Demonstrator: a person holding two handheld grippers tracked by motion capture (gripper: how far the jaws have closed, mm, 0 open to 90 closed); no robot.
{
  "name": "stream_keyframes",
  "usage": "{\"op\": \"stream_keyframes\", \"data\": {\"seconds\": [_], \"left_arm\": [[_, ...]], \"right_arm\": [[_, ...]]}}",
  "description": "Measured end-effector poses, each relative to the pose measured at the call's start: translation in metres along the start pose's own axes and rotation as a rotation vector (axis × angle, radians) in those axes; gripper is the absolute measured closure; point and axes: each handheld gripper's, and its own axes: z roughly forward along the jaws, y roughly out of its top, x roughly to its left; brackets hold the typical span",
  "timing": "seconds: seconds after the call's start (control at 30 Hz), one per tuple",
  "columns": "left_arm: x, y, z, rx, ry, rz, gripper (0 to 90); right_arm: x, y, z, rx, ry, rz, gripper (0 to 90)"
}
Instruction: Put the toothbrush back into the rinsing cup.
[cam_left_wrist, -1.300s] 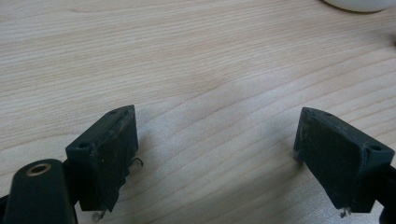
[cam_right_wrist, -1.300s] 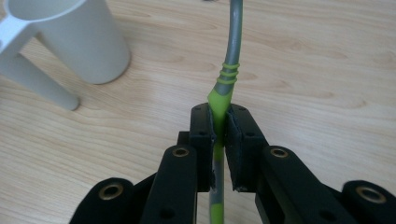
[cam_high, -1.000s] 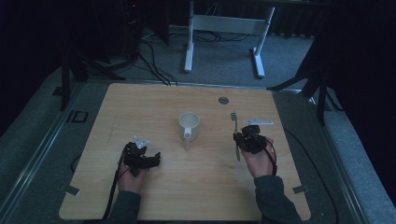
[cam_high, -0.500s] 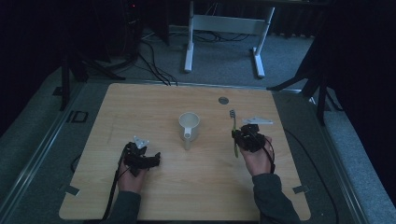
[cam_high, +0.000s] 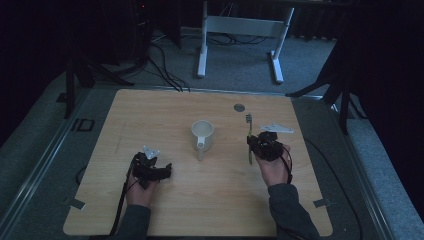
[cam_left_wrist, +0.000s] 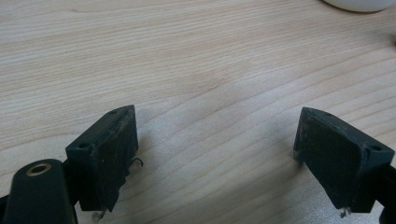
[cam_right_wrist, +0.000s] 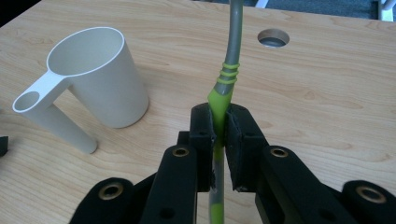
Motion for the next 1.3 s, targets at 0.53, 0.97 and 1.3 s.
{"op": "stream_keyframes", "data": {"seconds": [0.53,0.97,1.3], "left_arm": [[0.000,0.000,0.000,0.001,0.000,0.001,14.2],[0.000,0.000,0.000,0.000,0.000,0.001,14.2],[0.000,0.000,0.000,-0.001,-0.002,0.001,14.2]], "right_arm": [[0.005,0.005,0.000,-0.059,0.006,-0.022,81.4],[0.016,0.011,0.002,-0.076,0.023,-0.043,81.4],[0.021,0.015,0.003,-0.090,0.046,-0.041,81.4]]}}
